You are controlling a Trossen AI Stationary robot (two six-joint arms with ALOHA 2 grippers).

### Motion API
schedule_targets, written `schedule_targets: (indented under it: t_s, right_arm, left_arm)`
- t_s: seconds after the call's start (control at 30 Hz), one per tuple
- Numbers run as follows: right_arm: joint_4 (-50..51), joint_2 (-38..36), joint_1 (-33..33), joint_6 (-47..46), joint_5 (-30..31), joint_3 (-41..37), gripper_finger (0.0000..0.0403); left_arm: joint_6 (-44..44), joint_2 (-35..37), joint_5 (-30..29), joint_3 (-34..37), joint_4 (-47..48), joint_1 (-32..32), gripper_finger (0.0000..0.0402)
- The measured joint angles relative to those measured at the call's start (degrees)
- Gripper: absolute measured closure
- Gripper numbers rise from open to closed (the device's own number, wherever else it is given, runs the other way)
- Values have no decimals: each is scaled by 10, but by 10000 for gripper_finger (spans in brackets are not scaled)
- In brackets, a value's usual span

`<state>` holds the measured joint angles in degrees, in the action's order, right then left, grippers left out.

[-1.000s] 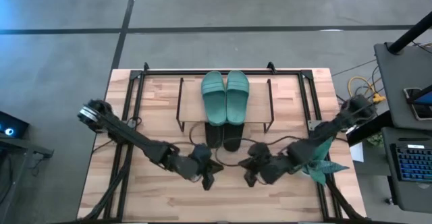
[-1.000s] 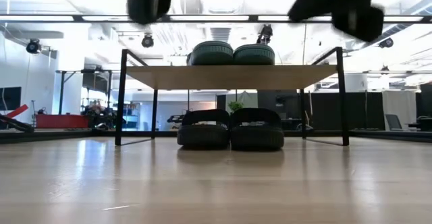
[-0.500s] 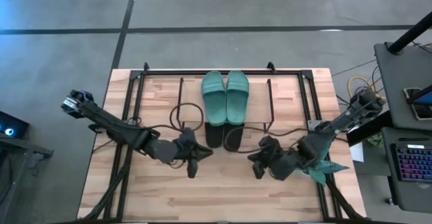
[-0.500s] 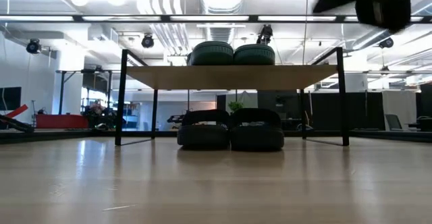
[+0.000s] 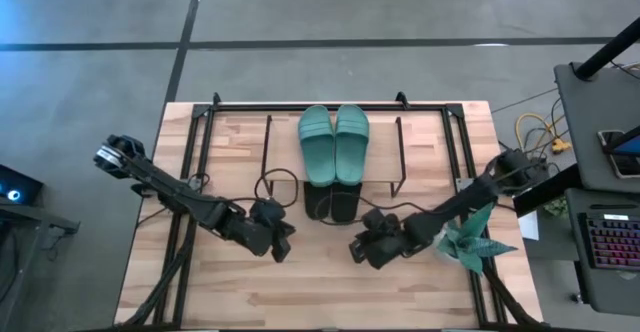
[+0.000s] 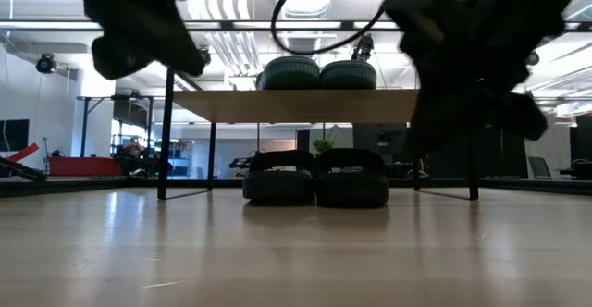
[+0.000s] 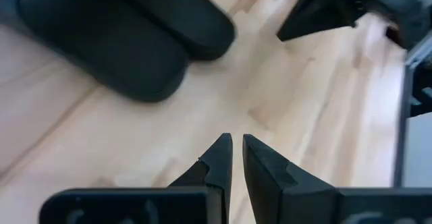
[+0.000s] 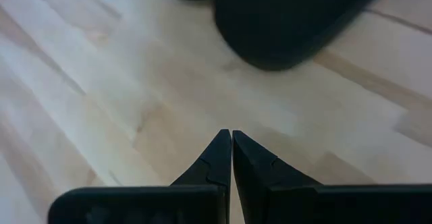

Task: Pick and place slides into the shelf
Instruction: Move the right black slipper from the center of the table under the shelf

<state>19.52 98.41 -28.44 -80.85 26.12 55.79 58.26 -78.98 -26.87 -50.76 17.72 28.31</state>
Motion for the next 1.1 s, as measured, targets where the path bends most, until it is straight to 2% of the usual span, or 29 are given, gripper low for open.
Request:
schedule_targets:
  t_s: [0.1, 0.47, 0.73, 0.93, 1.1]
  right_arm:
    - [-23, 3, 19, 29, -24, 0, 394]
    - [-30, 14, 58, 32, -23, 0, 394]
    - [-87, 55, 69, 18, -40, 0, 394]
    - [-94, 67, 71, -4, -22, 0, 394]
    - [-92, 67, 87, 19, -23, 0, 394]
  left_arm:
    - [0, 12, 0, 25, -6, -1, 380]
    - [-2, 70, 2, 110, -3, -3, 380]
    - [-1, 134, 3, 164, -4, -5, 380]
    - [-1, 176, 3, 194, -1, -6, 380]
    - [-5, 196, 3, 206, -2, -6, 380]
